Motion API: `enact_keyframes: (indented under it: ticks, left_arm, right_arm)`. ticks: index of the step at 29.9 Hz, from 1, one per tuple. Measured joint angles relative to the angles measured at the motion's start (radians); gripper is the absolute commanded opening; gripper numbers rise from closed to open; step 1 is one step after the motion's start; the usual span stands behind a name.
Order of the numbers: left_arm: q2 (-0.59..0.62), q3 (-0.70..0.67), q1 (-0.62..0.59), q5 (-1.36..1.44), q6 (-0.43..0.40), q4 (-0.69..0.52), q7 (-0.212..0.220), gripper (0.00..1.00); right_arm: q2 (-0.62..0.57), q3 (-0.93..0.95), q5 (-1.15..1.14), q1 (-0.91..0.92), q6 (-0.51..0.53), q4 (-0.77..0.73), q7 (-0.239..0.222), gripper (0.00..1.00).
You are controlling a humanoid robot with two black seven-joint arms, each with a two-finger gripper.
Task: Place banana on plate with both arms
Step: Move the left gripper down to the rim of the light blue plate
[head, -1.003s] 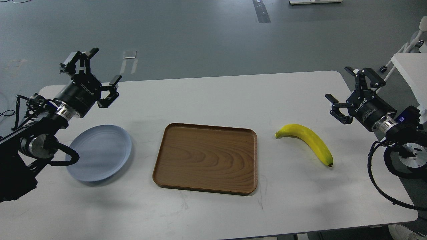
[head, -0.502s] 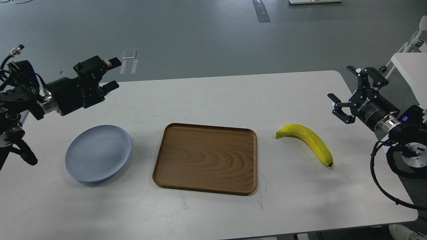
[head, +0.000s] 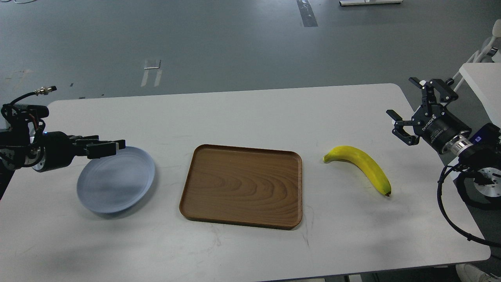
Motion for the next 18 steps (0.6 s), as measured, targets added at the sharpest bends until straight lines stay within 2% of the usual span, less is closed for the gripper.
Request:
enact_keyframes:
  ticks: [6,10,14,16,18]
  left_arm:
    - [-0.004,0.108,0.028,-0.034,0.098,0.123,0.000,1.00]
    - [-0.008,0.118,0.066,-0.083,0.109,0.146,0.000,0.98]
    - [-0.014,0.119,0.092,-0.099,0.111,0.160,0.000,0.92]
    - [-0.018,0.119,0.098,-0.100,0.112,0.171,0.001,0.83]
    - [-0.025,0.120,0.099,-0.100,0.112,0.182,0.001,0.65]
  right_arm:
    - [0.000,0.000,-0.013,0.001,0.000,0.001,0.000,1.00]
    - [0.001,0.000,-0.018,0.002,0.000,0.002,0.000,1.00]
    - [0.001,0.000,-0.018,0.002,0.000,0.002,0.000,1.00]
    - [0.001,0.000,-0.018,0.002,0.000,0.002,0.000,1.00]
    - [0.001,0.000,-0.019,0.003,0.000,0.002,0.000,1.00]
